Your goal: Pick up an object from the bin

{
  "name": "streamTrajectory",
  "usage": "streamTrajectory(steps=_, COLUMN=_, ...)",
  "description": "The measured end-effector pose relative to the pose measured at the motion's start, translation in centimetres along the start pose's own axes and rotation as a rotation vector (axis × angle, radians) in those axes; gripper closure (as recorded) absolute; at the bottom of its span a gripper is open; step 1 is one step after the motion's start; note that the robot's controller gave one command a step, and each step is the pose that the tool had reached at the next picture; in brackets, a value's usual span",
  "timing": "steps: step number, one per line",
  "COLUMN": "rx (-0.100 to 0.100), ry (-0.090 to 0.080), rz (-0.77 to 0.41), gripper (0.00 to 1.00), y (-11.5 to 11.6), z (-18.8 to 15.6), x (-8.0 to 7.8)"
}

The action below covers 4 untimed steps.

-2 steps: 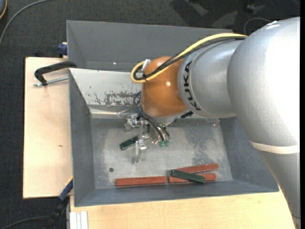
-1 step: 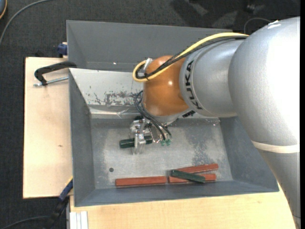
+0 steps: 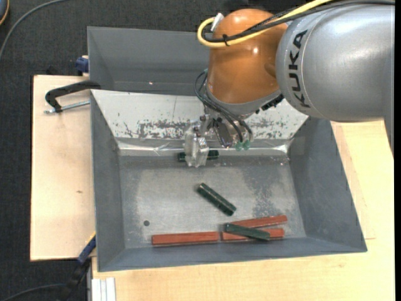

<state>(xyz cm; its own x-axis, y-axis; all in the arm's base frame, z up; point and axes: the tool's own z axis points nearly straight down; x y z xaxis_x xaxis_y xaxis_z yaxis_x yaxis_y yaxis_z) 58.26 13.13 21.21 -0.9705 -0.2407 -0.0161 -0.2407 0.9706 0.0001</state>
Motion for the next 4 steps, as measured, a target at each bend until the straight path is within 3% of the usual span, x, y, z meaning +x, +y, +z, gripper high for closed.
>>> streamTrajectory(steps=1, rx=-0.002, ry=0.017, rz=-0.156, gripper=1.0, y=-1.6, z=6.1, x=-0.4)
streamTrajectory(steps=2, rx=-0.002, ry=0.013, rz=-0.155, gripper=0.0, y=-1.6, z=6.0, x=-0.5)
streamTrajectory(steps=3, rx=-0.001, ry=0.022, rz=-0.083, gripper=0.0, y=-3.9, z=7.6, x=7.6)
streamTrajectory(steps=4, rx=-0.002, ry=0.019, rz=-0.22, gripper=0.0, y=-8.7, z=14.3, x=6.4)
